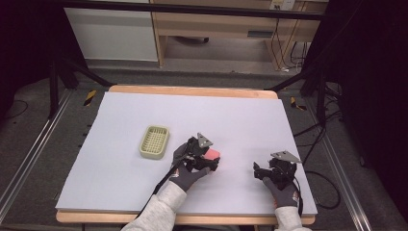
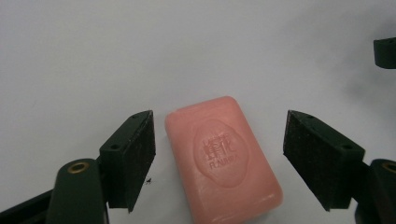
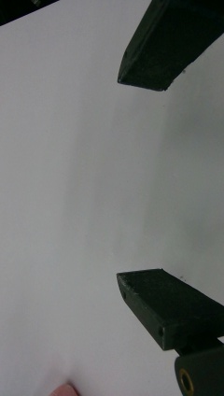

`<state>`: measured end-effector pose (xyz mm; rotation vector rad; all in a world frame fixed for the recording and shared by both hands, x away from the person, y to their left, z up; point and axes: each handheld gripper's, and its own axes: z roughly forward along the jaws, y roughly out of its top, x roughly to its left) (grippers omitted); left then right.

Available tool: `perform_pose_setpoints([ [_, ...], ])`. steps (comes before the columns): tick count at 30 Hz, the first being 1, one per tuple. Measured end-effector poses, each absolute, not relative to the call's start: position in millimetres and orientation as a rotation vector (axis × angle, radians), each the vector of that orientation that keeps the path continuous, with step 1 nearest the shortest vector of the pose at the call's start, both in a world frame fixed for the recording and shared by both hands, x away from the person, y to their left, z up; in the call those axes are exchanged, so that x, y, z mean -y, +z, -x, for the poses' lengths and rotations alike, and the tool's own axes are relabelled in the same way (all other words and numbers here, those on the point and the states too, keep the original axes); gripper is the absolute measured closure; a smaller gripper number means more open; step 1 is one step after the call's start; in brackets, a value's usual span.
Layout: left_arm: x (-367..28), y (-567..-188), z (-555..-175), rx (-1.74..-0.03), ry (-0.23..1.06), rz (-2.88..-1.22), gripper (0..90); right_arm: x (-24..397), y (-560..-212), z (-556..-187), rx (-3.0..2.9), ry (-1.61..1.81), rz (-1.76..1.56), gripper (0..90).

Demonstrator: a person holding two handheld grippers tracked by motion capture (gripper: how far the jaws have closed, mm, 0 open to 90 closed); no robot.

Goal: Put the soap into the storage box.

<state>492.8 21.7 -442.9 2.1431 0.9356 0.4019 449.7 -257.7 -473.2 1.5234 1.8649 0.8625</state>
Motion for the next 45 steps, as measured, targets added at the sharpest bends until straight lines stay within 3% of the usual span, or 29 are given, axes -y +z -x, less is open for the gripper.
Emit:
perform_pose_setpoints([
  [45, -11, -473, -502, -1.007, 0.357, -2.216, 26.4, 257, -474, -450, -1.872, 0.858, -1.523, 6.1],
])
